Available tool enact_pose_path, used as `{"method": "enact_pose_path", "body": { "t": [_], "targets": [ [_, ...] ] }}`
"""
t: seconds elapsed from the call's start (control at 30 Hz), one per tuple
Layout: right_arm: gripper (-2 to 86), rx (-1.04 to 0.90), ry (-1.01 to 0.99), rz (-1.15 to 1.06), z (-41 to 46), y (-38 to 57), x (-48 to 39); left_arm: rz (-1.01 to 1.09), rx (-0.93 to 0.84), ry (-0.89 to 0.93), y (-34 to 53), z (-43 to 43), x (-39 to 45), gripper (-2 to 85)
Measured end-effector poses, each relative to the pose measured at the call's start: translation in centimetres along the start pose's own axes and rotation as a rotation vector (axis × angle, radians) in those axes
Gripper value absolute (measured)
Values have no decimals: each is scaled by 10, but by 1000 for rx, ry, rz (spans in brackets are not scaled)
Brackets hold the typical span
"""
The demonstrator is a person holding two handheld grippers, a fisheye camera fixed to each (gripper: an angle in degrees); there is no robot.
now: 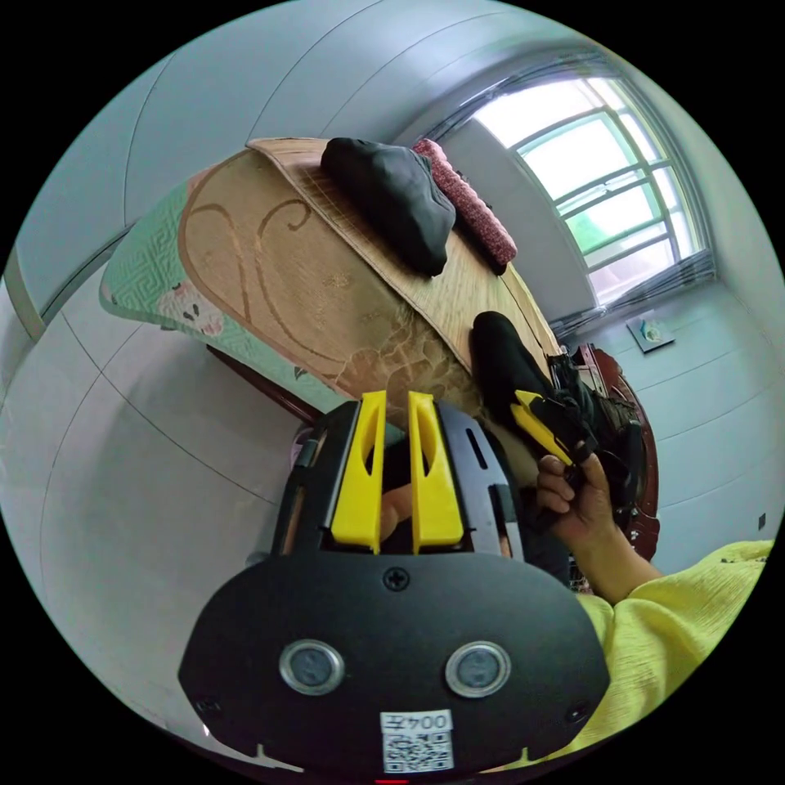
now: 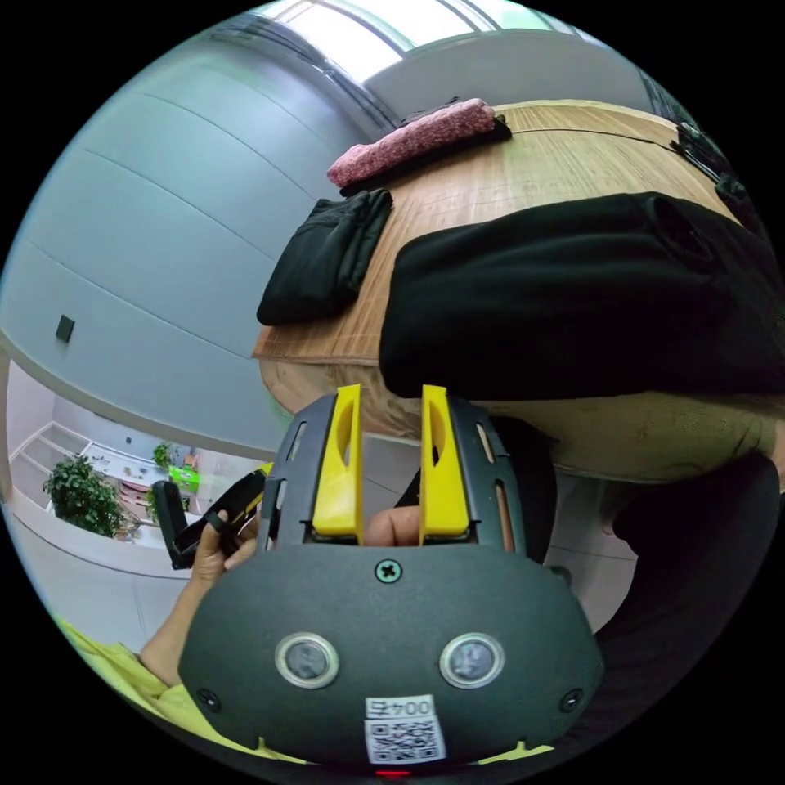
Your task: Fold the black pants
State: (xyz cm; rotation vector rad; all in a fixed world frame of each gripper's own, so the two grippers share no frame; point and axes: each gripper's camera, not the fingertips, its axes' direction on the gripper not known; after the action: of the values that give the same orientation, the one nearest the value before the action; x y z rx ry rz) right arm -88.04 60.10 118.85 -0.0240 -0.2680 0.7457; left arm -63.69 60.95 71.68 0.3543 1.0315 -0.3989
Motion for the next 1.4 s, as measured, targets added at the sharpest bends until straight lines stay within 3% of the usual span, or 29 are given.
{"method": "enact_pose_path", "body": {
  "t": [0.1,0.3,0.47,0.57,1.07,1.4],
  "targets": [
    [129,-7,-65,-43,0,2,-4,-19,-13,2,4,3,-4,25],
    [136,23,-182,132,0,-10,38,-21,-37,-11,8,5,-6,36],
    [114,45,-537,530,0,-16,114,-48,-42,-10,10,5,-13,44],
    [113,34,-649,575,8,-11,130,-53,-49,-13,12,6,-14,46],
    [124,-1,-765,613,8,-8,158,-100,-66,1,17,10,-19,47],
    [121,-19,-706,529,10,-17,150,-114,-68,-3,19,10,-16,47]
  ]
}}
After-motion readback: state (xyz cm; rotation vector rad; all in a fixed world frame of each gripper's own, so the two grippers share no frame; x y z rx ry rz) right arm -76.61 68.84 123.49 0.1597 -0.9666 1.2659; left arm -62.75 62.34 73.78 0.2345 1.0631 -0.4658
